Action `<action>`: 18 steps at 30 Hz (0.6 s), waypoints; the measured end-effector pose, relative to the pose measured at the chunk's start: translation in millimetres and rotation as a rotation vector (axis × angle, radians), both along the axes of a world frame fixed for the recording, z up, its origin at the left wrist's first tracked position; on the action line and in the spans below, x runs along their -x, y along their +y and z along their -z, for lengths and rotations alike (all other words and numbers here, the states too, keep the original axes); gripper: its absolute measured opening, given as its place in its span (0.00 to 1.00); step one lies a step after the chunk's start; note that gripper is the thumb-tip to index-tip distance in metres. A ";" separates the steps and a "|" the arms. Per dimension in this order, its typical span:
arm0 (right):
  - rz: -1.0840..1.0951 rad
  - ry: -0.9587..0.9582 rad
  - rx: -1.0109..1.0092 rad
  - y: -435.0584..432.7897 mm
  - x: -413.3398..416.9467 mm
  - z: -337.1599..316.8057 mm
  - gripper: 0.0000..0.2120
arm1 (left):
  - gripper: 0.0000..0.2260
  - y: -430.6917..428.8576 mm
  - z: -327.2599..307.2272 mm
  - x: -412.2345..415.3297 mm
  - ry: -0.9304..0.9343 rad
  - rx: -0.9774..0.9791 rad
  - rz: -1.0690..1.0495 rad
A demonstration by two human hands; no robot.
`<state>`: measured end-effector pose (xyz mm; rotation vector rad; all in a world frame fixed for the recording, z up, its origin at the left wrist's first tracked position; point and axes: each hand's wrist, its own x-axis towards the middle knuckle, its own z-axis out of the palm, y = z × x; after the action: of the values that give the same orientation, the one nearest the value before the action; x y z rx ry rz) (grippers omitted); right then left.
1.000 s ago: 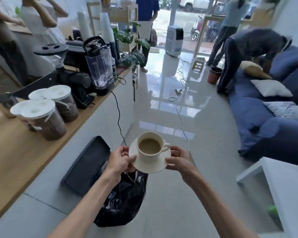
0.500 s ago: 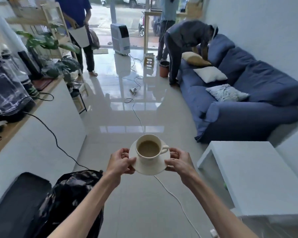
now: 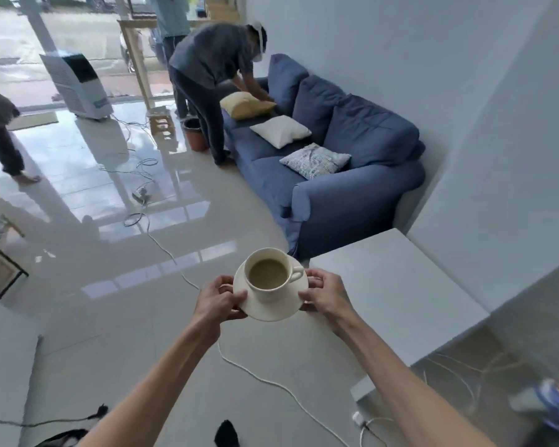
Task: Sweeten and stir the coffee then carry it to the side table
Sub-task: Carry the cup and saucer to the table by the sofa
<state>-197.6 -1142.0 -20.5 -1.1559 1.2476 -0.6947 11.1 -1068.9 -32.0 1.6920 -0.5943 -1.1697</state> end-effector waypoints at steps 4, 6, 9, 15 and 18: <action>0.109 0.026 0.009 -31.9 15.0 -1.0 0.17 | 0.11 -58.3 2.4 8.0 -0.010 -0.003 0.108; 0.189 0.021 0.009 -52.0 22.1 0.1 0.17 | 0.11 -94.5 4.3 10.6 -0.003 0.009 0.178; 0.309 0.034 0.011 -78.9 29.1 0.8 0.16 | 0.11 -145.9 6.3 16.2 -0.012 0.016 0.287; 0.517 0.010 -0.006 -107.9 42.1 2.0 0.17 | 0.10 -221.9 11.5 30.4 -0.009 0.006 0.489; 0.605 0.009 -0.026 -115.6 50.9 8.3 0.17 | 0.10 -244.7 14.9 44.7 -0.002 -0.006 0.563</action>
<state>-248.5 -1257.6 -28.7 -0.7518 1.6263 -1.1124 -33.5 -1313.5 -46.9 1.5744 -1.1159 -1.5566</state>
